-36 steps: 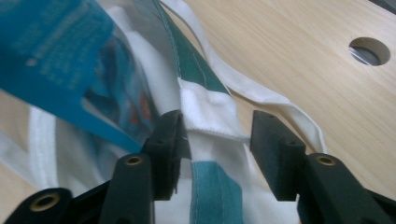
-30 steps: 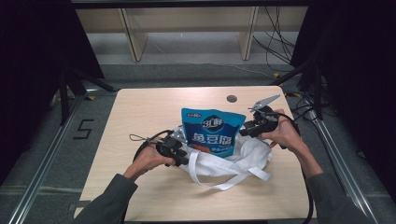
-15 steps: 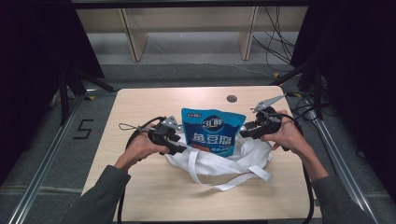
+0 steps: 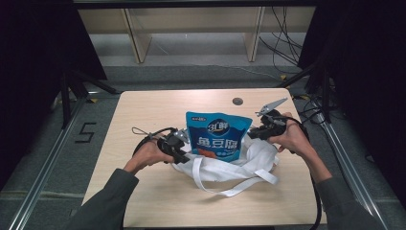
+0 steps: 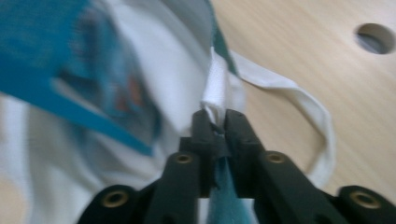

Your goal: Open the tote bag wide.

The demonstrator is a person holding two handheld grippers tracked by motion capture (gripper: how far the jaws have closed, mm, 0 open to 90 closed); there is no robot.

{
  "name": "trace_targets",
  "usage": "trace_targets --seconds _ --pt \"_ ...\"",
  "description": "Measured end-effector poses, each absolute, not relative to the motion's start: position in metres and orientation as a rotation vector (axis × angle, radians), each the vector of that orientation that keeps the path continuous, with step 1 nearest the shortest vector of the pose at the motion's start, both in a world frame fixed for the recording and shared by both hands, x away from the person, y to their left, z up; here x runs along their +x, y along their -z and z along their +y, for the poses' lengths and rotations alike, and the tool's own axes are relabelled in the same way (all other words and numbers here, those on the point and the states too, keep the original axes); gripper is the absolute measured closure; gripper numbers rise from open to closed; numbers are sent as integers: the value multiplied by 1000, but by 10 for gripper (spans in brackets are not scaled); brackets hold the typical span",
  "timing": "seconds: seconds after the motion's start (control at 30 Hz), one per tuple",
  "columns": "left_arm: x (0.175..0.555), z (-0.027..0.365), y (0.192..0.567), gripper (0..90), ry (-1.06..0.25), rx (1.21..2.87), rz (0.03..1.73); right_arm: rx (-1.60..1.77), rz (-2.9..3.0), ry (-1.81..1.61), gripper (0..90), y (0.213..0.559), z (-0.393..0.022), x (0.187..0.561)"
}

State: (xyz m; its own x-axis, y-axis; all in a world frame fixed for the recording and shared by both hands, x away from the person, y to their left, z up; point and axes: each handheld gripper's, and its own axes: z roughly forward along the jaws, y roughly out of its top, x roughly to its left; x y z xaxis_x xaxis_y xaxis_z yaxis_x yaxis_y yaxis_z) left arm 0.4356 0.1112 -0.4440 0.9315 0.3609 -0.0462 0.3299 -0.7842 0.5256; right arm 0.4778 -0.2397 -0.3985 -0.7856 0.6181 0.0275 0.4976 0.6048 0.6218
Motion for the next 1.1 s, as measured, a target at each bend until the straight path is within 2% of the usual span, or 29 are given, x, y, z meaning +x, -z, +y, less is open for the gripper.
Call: trace_targets --seconds 0.03,0.13,0.23,0.4,0.6,0.63,0.73,0.83,0.97,1.1 --pt "438 115 443 831 -110 2621 414 923 2638 -900 861 398 -241 482" --pt "428 117 447 850 -112 2621 385 995 2565 -838 865 402 -248 497" --pt "420 120 447 858 -118 2632 370 1045 2538 -818 866 415 -256 514" --pt "413 121 468 866 -51 2643 379 1133 2522 -815 867 454 -257 531" --pt "414 120 469 863 -16 2662 395 1175 2578 -767 883 478 -255 531" --pt "415 121 465 854 -13 2654 416 1176 2563 -761 882 476 -255 530" --pt "418 125 449 739 6 2558 470 1195 2509 -786 841 457 -257 525" --pt "417 128 425 608 -18 2475 471 1145 2461 -892 721 426 -261 514" --pt "415 135 398 549 -48 2439 496 1037 2488 -1036 672 394 -261 484" --pt "428 143 385 524 -147 2430 593 933 2578 -1066 623 384 -259 453"
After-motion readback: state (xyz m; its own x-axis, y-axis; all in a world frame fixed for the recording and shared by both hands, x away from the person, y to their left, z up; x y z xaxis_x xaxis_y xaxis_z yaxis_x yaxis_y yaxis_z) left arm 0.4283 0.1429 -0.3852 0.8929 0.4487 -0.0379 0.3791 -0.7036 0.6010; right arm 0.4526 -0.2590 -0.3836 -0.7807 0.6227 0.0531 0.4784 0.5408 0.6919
